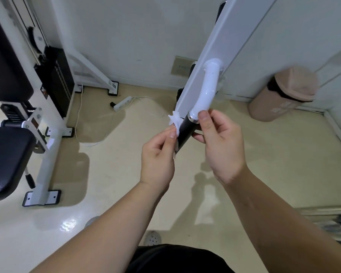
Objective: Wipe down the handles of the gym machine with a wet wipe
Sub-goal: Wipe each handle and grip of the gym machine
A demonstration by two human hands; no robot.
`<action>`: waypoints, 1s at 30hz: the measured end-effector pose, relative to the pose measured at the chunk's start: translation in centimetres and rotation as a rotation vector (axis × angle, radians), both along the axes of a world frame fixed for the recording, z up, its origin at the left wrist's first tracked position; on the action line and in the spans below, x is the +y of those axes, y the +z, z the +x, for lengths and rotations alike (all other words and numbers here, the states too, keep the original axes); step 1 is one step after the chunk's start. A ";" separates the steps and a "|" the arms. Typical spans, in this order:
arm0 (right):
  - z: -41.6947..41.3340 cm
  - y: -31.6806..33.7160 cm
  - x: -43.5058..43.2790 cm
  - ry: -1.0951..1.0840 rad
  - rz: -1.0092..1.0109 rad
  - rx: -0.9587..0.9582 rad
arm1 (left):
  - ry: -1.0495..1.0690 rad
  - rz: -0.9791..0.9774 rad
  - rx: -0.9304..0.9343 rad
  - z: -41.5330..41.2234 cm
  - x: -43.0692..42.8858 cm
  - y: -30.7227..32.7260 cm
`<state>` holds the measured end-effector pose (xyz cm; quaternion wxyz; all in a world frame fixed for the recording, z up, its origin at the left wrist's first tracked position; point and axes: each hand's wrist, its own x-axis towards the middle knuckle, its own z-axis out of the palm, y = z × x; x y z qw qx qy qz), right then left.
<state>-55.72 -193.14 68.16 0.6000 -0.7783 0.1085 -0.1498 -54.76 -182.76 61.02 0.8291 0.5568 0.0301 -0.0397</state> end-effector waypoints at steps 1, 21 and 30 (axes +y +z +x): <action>0.0 0.0 0.1 -0.006 -0.006 -0.002 | 0.012 -0.038 0.038 0.5 0.0 0.1; -0.1 -0.7 -0.5 -0.033 -0.079 -0.001 | -0.259 -0.072 -0.007 2.2 1.3 -0.8; -0.1 -0.9 -0.5 -0.036 -0.106 -0.009 | -0.198 -0.031 0.044 2.0 0.9 -2.0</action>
